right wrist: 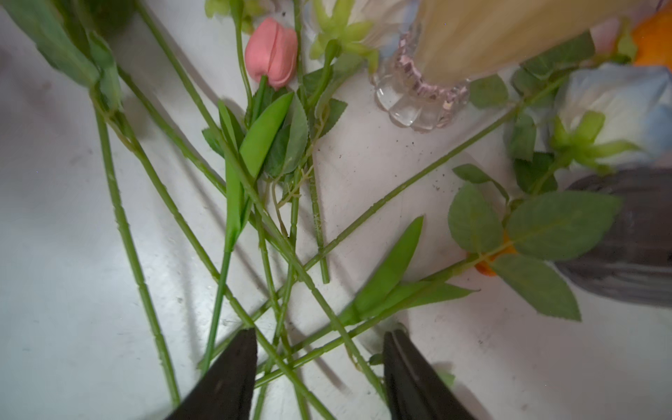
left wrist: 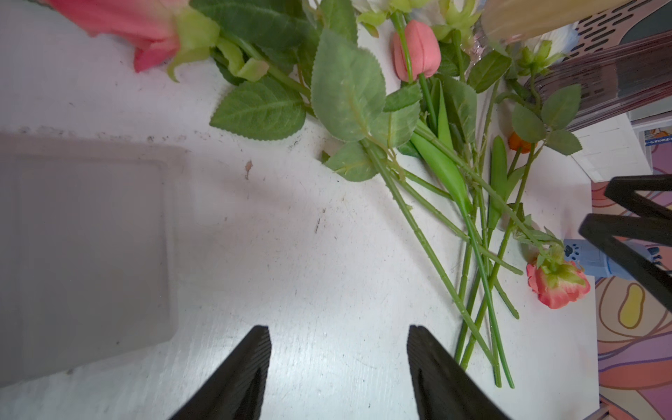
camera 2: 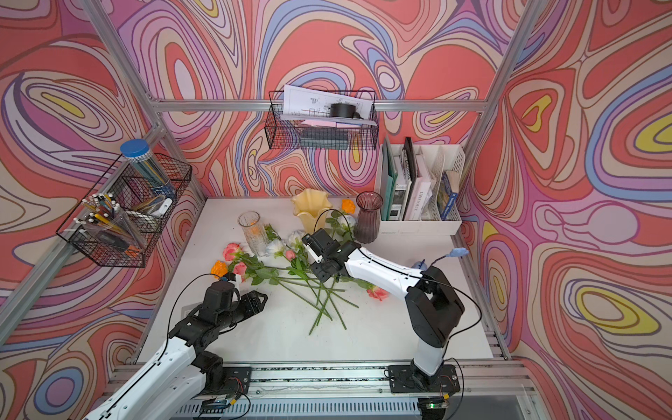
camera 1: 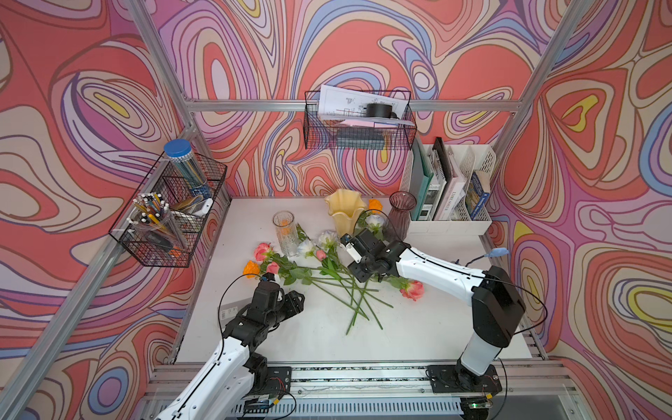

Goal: Arrange the flowers in different vases according to their colors
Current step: Pick up the flower at the center of the board.

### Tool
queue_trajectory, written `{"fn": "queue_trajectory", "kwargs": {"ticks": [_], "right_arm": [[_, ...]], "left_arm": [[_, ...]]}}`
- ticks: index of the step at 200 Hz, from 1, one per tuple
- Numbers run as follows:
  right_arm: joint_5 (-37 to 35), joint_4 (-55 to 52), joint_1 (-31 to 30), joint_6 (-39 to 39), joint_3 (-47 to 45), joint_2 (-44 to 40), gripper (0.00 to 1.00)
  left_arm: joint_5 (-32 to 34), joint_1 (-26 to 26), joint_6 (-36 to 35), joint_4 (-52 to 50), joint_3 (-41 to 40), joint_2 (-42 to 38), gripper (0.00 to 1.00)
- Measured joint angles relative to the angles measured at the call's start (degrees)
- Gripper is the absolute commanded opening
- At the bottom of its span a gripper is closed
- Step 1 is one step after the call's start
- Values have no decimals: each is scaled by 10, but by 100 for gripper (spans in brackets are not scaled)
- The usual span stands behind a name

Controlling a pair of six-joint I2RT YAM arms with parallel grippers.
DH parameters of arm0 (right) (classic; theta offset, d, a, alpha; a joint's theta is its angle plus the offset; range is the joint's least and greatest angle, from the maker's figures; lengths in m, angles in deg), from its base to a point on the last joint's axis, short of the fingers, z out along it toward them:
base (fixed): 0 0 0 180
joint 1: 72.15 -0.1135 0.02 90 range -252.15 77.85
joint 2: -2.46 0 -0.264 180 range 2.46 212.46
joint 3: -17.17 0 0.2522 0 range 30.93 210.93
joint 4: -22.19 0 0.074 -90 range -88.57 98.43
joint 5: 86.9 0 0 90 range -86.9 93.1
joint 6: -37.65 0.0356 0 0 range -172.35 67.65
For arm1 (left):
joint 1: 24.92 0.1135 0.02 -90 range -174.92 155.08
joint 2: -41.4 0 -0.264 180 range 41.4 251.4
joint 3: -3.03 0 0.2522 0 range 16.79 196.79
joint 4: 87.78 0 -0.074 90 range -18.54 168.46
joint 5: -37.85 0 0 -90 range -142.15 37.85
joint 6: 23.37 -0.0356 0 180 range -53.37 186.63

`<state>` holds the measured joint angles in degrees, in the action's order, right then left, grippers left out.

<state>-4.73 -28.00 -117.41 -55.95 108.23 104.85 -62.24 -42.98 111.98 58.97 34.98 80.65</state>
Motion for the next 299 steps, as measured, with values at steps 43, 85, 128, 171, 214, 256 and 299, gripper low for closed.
{"fn": "queue_trajectory", "kwargs": {"ticks": [43,85,128,171,214,256,299], "right_arm": [[-18,6,-2,-42,0,46,52],[-21,17,-2,-58,0,45,52],[-23,35,-2,-55,-23,34,52],[-11,34,-2,-35,-7,16,53],[-6,29,6,-2,53,57,53],[3,22,15,12,87,122,53],[6,7,27,38,100,148,52]], "left_arm": [[-13,0,-10,0,0,11,67],[-28,0,-13,4,0,26,68],[-34,0,-17,9,0,40,68],[-35,0,-20,10,0,40,68],[-35,0,-21,10,0,39,68],[-34,1,-21,10,0,32,68],[-34,0,-21,10,0,31,68]]}}
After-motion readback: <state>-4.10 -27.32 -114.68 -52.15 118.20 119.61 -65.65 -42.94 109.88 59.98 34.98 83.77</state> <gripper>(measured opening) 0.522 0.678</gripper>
